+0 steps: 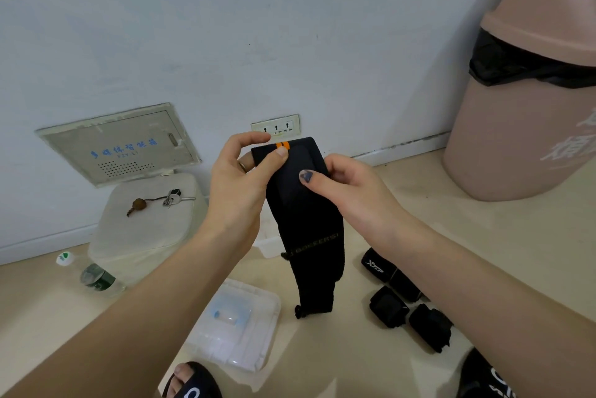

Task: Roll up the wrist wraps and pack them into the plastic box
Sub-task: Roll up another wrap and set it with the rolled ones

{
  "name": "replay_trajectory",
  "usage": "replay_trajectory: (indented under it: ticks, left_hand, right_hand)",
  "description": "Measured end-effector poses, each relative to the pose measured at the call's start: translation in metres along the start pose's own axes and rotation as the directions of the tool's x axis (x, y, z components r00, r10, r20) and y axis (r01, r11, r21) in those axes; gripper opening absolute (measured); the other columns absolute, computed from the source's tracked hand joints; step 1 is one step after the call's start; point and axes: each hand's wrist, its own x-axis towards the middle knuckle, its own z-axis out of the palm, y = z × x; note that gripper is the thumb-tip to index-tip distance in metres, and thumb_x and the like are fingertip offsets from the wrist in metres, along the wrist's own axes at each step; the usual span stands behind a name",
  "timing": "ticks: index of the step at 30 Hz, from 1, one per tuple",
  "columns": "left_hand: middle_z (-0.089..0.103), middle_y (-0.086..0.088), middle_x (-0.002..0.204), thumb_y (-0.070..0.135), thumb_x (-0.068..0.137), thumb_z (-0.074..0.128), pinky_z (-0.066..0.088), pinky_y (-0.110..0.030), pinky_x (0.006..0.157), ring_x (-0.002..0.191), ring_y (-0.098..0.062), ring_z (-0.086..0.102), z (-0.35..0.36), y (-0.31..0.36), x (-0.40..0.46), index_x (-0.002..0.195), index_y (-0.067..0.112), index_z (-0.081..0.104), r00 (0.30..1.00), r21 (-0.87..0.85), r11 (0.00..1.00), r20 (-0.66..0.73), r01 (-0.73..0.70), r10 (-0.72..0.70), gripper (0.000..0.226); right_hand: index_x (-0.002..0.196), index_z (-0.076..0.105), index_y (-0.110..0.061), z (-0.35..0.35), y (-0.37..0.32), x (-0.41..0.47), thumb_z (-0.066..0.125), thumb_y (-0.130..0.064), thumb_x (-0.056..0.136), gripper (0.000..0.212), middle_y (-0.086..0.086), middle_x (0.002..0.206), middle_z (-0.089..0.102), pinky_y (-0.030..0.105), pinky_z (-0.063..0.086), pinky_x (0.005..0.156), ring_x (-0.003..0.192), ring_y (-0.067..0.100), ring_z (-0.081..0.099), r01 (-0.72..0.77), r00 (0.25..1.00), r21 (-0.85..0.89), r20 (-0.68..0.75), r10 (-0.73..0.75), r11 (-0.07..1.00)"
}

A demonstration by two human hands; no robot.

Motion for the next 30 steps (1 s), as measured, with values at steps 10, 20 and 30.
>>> replay_trajectory:
  ticks: [10,20,30]
  left_hand:
    - [0.072,-0.003,0.097,0.019,0.104,0.058,0.057,-0.029,0.072,0.087,-0.017,0.071,0.01,-0.007,-0.01,0.117,0.03,0.065,0.996,0.146,0.986,0.048,-0.085,0.079,0.019]
    - [0.067,0.001,0.117,0.02,0.104,0.053,0.056,-0.037,0.092,0.105,-0.017,0.067,0.019,-0.015,-0.012,0.117,0.034,0.06,0.998,0.117,0.992,0.043,0.041,-0.046,0.02]
    - [0.065,0.002,0.117,0.018,0.105,0.045,0.057,-0.033,0.084,0.101,-0.014,0.067,0.017,-0.013,-0.009,0.121,0.035,0.057,0.999,0.133,0.99,-0.016,0.047,-0.045,0.026]
  right_hand:
    - [0.102,0.073,-0.011,0.004,-0.003,-0.004,0.063,-0.03,0.101,0.021,0.003,0.094,0.078,0.025,0.059,0.07,0.088,0.017,0.076,-0.084,0.996,0.188,0.004,0.085,0.979]
    - [0.103,0.075,-0.009,0.01,0.005,-0.003,0.057,-0.03,0.105,0.029,0.011,0.095,0.077,0.03,0.058,0.076,0.086,0.017,0.074,-0.03,0.995,0.065,-0.097,0.036,0.997]
    - [0.112,0.073,-0.016,0.015,0.003,-0.007,0.052,-0.034,0.106,0.028,0.005,0.107,0.078,0.029,0.059,0.085,0.098,0.017,0.075,-0.097,0.994,0.037,-0.051,0.099,0.995]
